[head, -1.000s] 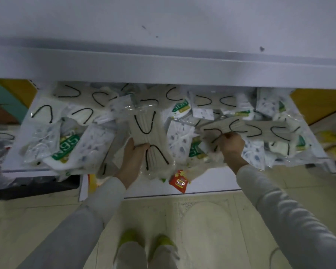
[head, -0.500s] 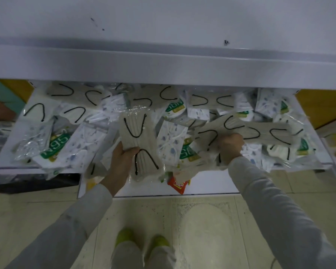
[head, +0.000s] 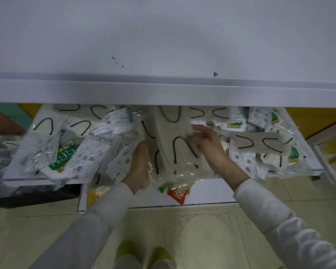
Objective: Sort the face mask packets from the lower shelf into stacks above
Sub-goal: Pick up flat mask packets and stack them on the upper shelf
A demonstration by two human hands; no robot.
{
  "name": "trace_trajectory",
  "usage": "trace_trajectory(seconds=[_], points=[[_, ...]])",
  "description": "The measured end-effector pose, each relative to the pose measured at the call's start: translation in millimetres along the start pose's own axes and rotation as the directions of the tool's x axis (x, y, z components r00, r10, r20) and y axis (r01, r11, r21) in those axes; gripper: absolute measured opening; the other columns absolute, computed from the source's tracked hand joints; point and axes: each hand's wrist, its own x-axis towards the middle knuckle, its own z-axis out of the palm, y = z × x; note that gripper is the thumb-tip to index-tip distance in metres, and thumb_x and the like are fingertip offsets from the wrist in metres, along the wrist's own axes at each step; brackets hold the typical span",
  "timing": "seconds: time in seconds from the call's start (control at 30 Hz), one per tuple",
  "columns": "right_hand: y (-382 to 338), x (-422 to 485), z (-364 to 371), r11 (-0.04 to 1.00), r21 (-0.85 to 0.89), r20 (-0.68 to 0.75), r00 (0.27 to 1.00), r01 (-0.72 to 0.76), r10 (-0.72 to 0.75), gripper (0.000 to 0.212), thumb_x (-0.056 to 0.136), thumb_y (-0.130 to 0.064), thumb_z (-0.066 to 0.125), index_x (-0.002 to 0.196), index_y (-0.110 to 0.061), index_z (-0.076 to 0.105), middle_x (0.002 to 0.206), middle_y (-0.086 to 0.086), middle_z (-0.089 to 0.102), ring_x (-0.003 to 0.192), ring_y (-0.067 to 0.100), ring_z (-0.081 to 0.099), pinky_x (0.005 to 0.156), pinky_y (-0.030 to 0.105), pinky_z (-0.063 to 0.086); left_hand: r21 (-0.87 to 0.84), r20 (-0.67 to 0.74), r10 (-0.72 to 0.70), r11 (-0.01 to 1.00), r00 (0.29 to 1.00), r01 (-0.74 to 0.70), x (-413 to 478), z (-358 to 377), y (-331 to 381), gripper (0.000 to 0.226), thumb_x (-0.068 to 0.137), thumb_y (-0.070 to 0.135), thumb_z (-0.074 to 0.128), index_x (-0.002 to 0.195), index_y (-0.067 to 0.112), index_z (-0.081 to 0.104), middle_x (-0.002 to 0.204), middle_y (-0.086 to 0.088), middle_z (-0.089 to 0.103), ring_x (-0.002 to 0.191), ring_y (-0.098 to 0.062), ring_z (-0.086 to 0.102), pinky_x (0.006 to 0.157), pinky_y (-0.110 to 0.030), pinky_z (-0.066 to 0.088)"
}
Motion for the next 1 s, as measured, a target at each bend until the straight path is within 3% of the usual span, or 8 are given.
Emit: trace_trajectory(seconds=[0.13, 0.3, 0.37, 0.5, 0.63, 0.77, 0.93, 1.0], points=[[-0.8, -11.4, 30.7, 0.885, -0.421, 0.079, 0.980, 0.200, -0.184, 0.027, 0.088, -0.003, 0.061, 0.114, -0.007, 0.060, 0.089, 0.004, 0.067, 0.075, 0.008, 0.061, 0.062, 0.010, 0.043, -0.163, 0.176, -0.003, 0.986, 0.984, 0.032, -12.2, -2.0, 14.6, 0.039, 0.099, 0.042, 0.036, 0.090, 0.020, 0.067, 0.077, 0.002, 0.073, 0.068, -0.012, 0.070, 0.057, -0.023, 0.052], [-8.5, -26.5, 57.9, 0.746, -0.518, 0.093, 0.895, 0.418, -0.436, 0.031, 0.086, -0.005, 0.063, 0.116, -0.002, 0.064, 0.110, 0.015, 0.065, 0.095, 0.024, 0.062, 0.081, 0.018, 0.048, -0.072, 0.086, 0.084, 0.994, 0.993, -0.078, -24.5, -13.1, 23.5, 0.021, 0.090, -0.002, 0.051, 0.103, 0.011, 0.061, 0.066, 0.002, 0.069, 0.076, -0.017, 0.067, 0.052, -0.019, 0.051], [-12.6, -32.8, 61.3, 0.736, -0.531, 0.050, 0.882, 0.421, -0.468, 0.046, 0.083, -0.021, 0.068, 0.125, -0.005, 0.057, 0.119, 0.012, 0.057, 0.106, 0.023, 0.054, 0.087, 0.016, 0.041, -0.039, 0.090, 0.120, 0.992, 0.989, -0.117, -34.8, -21.0, 31.4, 0.029, 0.085, -0.001, 0.060, 0.114, 0.004, 0.061, 0.091, -0.007, 0.072, 0.082, -0.020, 0.069, 0.066, -0.027, 0.055], [-23.7, -72.6, 66.0, 0.997, 0.018, -0.044, 0.996, 0.080, -0.079, 0.063, 0.078, -0.017, 0.077, 0.133, -0.010, 0.047, 0.126, 0.000, 0.055, 0.115, 0.018, 0.054, 0.097, 0.031, 0.046, -0.156, 0.012, 0.180, 0.972, 0.984, -0.176, -51.8, -28.9, 50.8, 0.041, 0.088, 0.006, 0.061, 0.126, -0.002, 0.049, 0.112, -0.011, 0.059, 0.091, -0.021, 0.061, 0.075, -0.030, 0.053], [-28.3, -104.1, 91.9, 0.949, 0.313, 0.046, 0.998, 0.021, -0.037, 0.044, 0.075, -0.019, 0.076, 0.114, -0.003, 0.065, 0.107, 0.012, 0.071, 0.100, 0.031, 0.068, 0.086, 0.046, 0.055, -0.320, 0.117, 0.173, 0.939, 0.978, -0.127, -83.6, -31.2, 59.7, 0.057, 0.075, 0.017, 0.070, 0.127, 0.000, 0.053, 0.120, -0.016, 0.062, 0.105, -0.029, 0.062, 0.083, -0.035, 0.057], [-75.6, -124.3, 80.9, 0.957, 0.224, 0.105, 0.971, 0.186, -0.214, 0.007, 0.083, -0.001, 0.067, 0.084, -0.002, 0.074, 0.081, 0.013, 0.074, 0.078, 0.029, 0.071, 0.069, 0.038, 0.058, -0.333, 0.267, 0.196, 0.938, 0.944, -0.100, -121.4, -70.5, 90.1, 0.040, 0.074, 0.010, 0.072, 0.113, 0.007, 0.067, 0.114, -0.017, 0.067, 0.104, -0.030, 0.064, 0.092, -0.042, 0.053], [-140.8, -145.7, 47.1, 0.919, 0.101, 0.273, 0.877, 0.382, -0.395, 0.049, 0.071, -0.024, 0.082, 0.047, 0.006, 0.051, 0.053, 0.012, 0.050, 0.047, 0.020, 0.050, 0.049, 0.025, 0.041, -0.113, 0.335, 0.358, 0.934, 0.872, -0.340, -155.2, -127.9, 171.2, 0.057, 0.034, 0.017, 0.094, 0.088, 0.012, 0.074, 0.102, -0.017, 0.067, 0.087, -0.024, 0.067, 0.068, -0.025, 0.058], [-171.2, -146.5, 44.4, 0.887, 0.061, 0.300, 0.839, 0.458, -0.453, 0.039, 0.070, -0.025, 0.082, 0.045, -0.006, 0.059, 0.051, 0.008, 0.056, 0.048, 0.021, 0.054, 0.049, 0.029, 0.042, -0.019, 0.384, 0.394, 0.908, 0.835, -0.420, -168.6, -128.4, 204.5, 0.060, 0.030, 0.012, 0.093, 0.087, 0.012, 0.075, 0.096, -0.016, 0.071, 0.084, -0.022, 0.070, 0.068, -0.027, 0.059]])
